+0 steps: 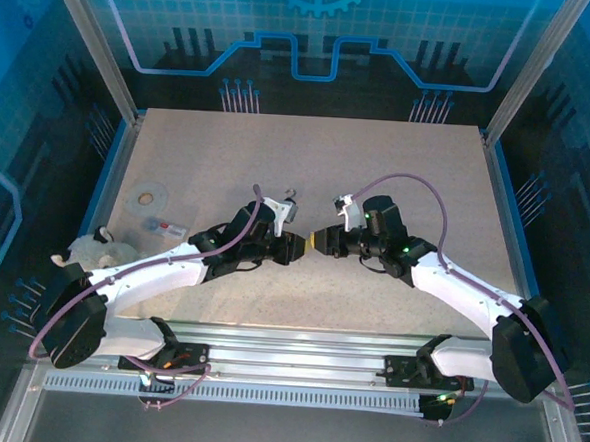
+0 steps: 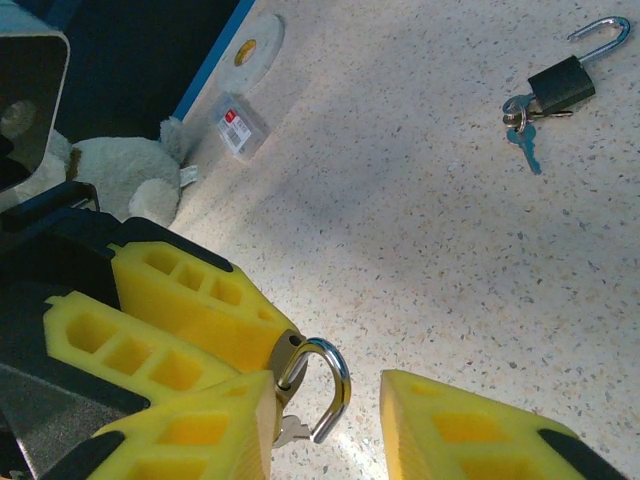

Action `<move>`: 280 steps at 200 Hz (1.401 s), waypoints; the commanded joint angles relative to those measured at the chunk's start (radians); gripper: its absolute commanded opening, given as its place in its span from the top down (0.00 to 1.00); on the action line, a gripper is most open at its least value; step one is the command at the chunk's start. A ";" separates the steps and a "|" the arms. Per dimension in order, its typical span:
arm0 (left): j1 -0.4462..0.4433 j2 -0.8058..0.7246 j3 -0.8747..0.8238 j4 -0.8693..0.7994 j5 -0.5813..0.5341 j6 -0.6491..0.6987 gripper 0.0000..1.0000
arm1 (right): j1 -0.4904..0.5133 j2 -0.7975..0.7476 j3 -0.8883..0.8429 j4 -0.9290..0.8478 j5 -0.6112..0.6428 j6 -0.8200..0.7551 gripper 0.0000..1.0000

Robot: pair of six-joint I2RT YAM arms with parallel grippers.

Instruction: Lock with the key

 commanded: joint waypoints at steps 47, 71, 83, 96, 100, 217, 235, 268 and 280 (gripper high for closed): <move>-0.009 -0.032 0.001 0.029 0.013 0.008 1.00 | 0.016 0.017 0.019 0.007 -0.021 -0.014 0.79; -0.010 -0.037 -0.002 0.030 0.016 0.008 1.00 | 0.016 0.017 0.019 0.004 -0.018 -0.014 0.85; -0.010 -0.037 -0.005 0.032 0.016 0.008 1.00 | 0.016 0.019 0.021 0.003 -0.019 -0.016 0.89; -0.009 -0.036 -0.006 0.033 0.017 0.008 1.00 | 0.017 0.019 0.021 0.005 -0.017 -0.017 0.95; -0.009 -0.037 -0.006 0.034 0.018 0.008 1.00 | 0.017 0.019 0.020 0.003 -0.016 -0.017 0.97; -0.010 -0.037 -0.017 0.048 0.036 0.009 0.81 | 0.019 0.006 0.016 0.017 -0.043 -0.011 1.00; -0.011 -0.037 -0.017 0.050 0.040 0.008 0.76 | 0.019 0.004 0.013 0.026 -0.049 -0.007 1.00; -0.009 -0.036 -0.021 0.058 0.050 0.004 0.67 | 0.020 0.006 0.012 0.034 -0.062 -0.002 1.00; -0.010 -0.037 -0.020 0.058 0.051 0.001 0.64 | 0.020 0.007 0.012 0.036 -0.065 -0.001 1.00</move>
